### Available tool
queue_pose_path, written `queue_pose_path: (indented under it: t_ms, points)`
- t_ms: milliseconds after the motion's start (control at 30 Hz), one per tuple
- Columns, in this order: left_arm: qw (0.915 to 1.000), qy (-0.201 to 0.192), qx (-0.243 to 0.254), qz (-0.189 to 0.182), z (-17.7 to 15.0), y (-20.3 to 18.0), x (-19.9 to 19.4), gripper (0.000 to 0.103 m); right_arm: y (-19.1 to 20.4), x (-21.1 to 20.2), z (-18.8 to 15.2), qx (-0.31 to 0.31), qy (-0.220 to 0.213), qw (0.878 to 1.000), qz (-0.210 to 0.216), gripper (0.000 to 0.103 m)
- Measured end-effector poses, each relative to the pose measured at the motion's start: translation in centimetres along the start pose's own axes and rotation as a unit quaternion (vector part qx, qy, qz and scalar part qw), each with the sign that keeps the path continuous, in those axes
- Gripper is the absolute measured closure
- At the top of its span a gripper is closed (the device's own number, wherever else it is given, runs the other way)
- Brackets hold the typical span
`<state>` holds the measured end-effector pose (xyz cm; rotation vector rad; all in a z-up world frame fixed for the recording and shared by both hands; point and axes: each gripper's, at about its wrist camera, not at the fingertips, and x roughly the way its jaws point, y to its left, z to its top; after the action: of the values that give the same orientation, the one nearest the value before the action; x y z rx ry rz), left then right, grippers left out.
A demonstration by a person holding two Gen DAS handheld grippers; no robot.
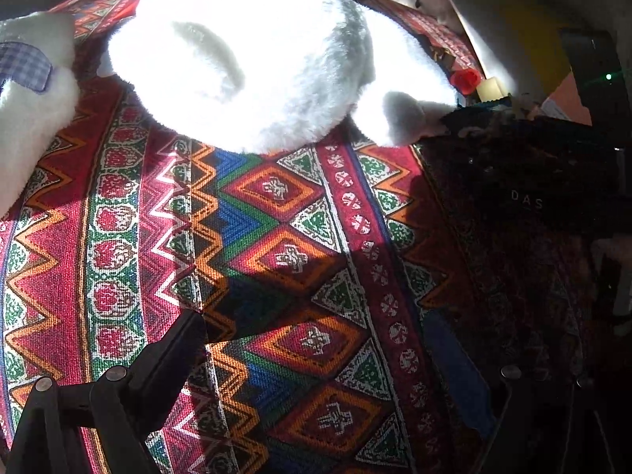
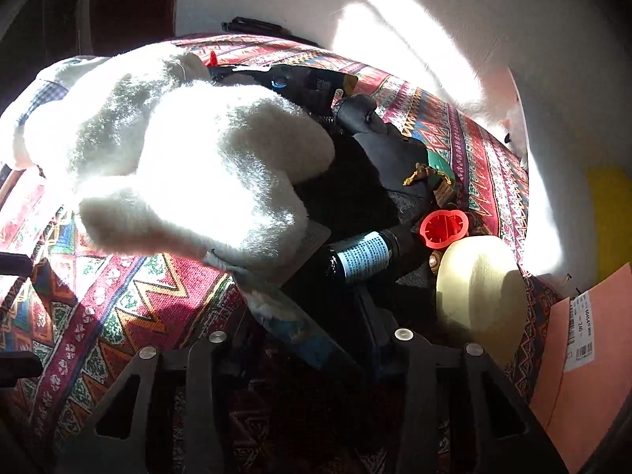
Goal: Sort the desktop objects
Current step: 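Move both grippers back over the remaining items on the bed, then grasp the snack packet with the right gripper while the left grasps the brown cloth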
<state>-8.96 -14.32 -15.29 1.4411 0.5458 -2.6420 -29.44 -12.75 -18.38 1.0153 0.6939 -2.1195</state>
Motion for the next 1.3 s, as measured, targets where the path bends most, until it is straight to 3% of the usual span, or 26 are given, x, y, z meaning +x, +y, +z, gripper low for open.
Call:
queue_pose_path:
  t_ms: [67, 167, 300, 467, 667, 767, 833, 900, 967, 1100, 1300]
  points:
    - [1.0, -0.003, 0.001, 0.004, -0.1, -0.1, 0.0, 0.01, -0.6, -0.6, -0.2, 0.012, 0.001, 1.0, 0.002, 0.081]
    - [0.9998, -0.011, 0.012, 0.013, -0.2, -0.5, 0.1, 0.01, -2.4, -2.2, -0.8, 0.055, -0.009, 0.998, 0.033, 0.094]
    - [0.9976, -0.022, 0.057, 0.031, -0.5, -2.3, 0.5, 0.01, -5.9, -6.0, -1.7, 0.133, -0.055, 0.987, 0.066, 0.094]
    - [0.9957, -0.024, 0.083, -0.035, 0.3, -6.7, 1.7, 0.01, -9.5, -10.6, -2.6, 0.187, -0.121, 0.972, 0.07, 0.094]
    - [0.9846, -0.043, 0.145, -0.088, 3.9, -15.1, 5.8, 0.011, -11.6, -12.9, -4.1, 0.222, -0.143, 0.96, 0.092, 0.094]
    - [0.9838, -0.036, 0.164, -0.063, 6.3, -17.1, 8.1, 0.021, -12.7, -13.2, -4.8, 0.234, -0.146, 0.956, 0.1, 0.094]
    - [0.9845, -0.039, 0.163, -0.05, 7.8, -18.0, 9.1, 0.035, -13.2, -13.5, -5.1, 0.238, -0.149, 0.954, 0.105, 0.094]
    - [0.9864, -0.034, 0.158, -0.029, 9.0, -18.1, 9.9, 0.076, -13.4, -13.8, -5.3, 0.241, -0.155, 0.952, 0.108, 0.094]
    - [0.9887, -0.023, 0.145, -0.031, 9.3, -16.9, 9.8, 0.088, -13.6, -14.3, -5.5, 0.241, -0.161, 0.951, 0.109, 0.094]
    - [0.9924, -0.026, 0.094, -0.074, 8.5, -14.3, 6.4, 0.092, -13.8, -15.4, -5.9, 0.245, -0.174, 0.947, 0.116, 0.094]
    - [0.9881, -0.069, 0.082, -0.111, 6.9, -13.2, 1.5, 0.091, -13.5, -17.1, -6.7, 0.245, -0.192, 0.943, 0.118, 0.094]
